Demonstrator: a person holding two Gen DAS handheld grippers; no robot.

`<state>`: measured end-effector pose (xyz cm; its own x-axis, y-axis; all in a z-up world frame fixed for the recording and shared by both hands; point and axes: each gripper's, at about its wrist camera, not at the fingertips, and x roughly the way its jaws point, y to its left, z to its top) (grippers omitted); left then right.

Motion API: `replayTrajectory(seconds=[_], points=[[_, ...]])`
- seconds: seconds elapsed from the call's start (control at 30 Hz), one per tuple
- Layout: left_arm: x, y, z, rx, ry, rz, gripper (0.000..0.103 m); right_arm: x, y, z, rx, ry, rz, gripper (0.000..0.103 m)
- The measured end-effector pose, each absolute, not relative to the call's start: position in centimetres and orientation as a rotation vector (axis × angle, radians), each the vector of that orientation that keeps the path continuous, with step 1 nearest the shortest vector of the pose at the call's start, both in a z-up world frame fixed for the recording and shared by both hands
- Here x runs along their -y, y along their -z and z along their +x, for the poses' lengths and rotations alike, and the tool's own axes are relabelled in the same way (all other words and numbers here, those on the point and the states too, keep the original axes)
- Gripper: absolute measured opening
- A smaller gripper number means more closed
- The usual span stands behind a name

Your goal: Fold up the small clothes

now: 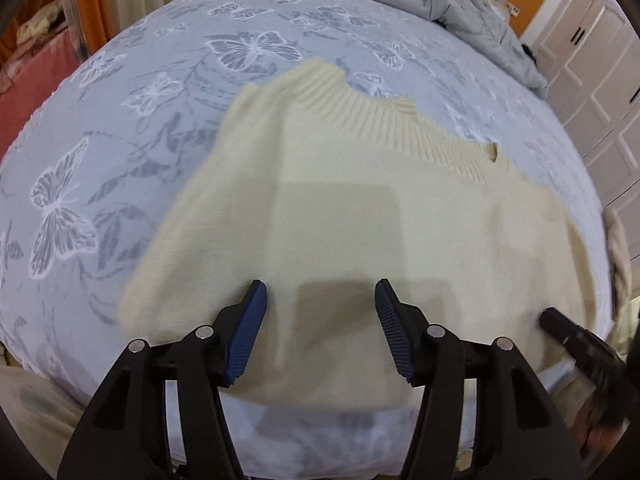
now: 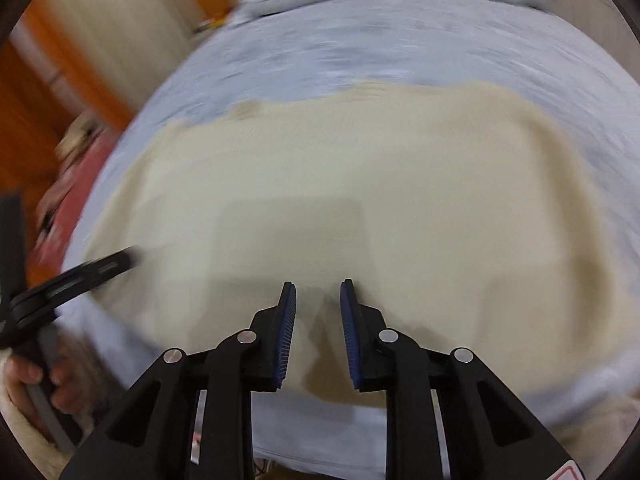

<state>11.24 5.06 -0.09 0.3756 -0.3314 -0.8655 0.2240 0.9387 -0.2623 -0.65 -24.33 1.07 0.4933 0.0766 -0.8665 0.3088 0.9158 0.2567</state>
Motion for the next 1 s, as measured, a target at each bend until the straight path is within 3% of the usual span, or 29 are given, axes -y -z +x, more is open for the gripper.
replayTrajectory(seconds=[0.03,0.17,0.23,0.27,0.3,0.33,0.37,0.4,0.53,0.6,0.63,0.77,0.93,1.0], points=[[-5.7,0.1,11.3,-1.131,0.362,-0.126,0.052,26.4,-1.1,-1.6,-1.053,0.179,0.448,0.000],[-7.1,0.3,11.0,-1.119,0.387,-0.189,0.048,33.3,-0.7,-5.4,-1.023,0.288,0.731,0.001],[-7.4,-0.8,10.5,-1.089,0.372,-0.217,0.051,33.6,-2.2,-6.5,-0.997,0.451,0.628,0.015],[-7.8,-1.5,9.9,-1.060,0.377,-0.239,0.055,33.4,-2.9,-7.0,-0.959,0.443,0.626,0.016],[-8.4,-2.4,9.2,-1.019,0.389,-0.264,0.063,33.2,-3.8,-7.6,-0.905,0.423,0.633,0.023],[-8.9,-2.9,8.9,-0.995,0.389,-0.279,0.075,33.1,-4.2,-7.9,-0.889,0.429,0.620,0.046],[-9.4,-3.1,8.6,-0.984,0.383,-0.289,0.080,32.9,-4.6,-8.1,-0.879,0.455,0.589,0.067],[-9.9,-3.0,8.6,-0.989,0.358,-0.294,0.084,33.1,-4.6,-8.2,-0.877,0.469,0.586,0.071],[-11.9,-0.4,9.4,-1.088,0.196,-0.360,0.084,34.8,-1.6,-7.5,-1.006,0.470,0.700,0.072],[-13.1,1.1,9.8,-1.139,0.127,-0.434,0.084,34.9,-1.2,-7.1,-1.000,0.466,0.709,0.044],[-13.5,1.6,9.8,-1.156,0.116,-0.457,0.084,34.4,-1.8,-7.1,-0.979,0.440,0.677,0.009],[-13.2,1.2,9.6,-1.141,0.118,-0.408,0.080,33.5,-4.8,-9.8,-0.817,0.453,0.635,0.004],[-13.2,1.3,9.5,-1.148,0.103,-0.374,0.080,35.6,-1.4,-9.3,-0.980,0.523,0.759,0.004],[-13.5,1.6,9.8,-1.160,0.096,-0.400,0.081,34.6,-2.1,-8.9,-0.962,0.513,0.705,0.011]])
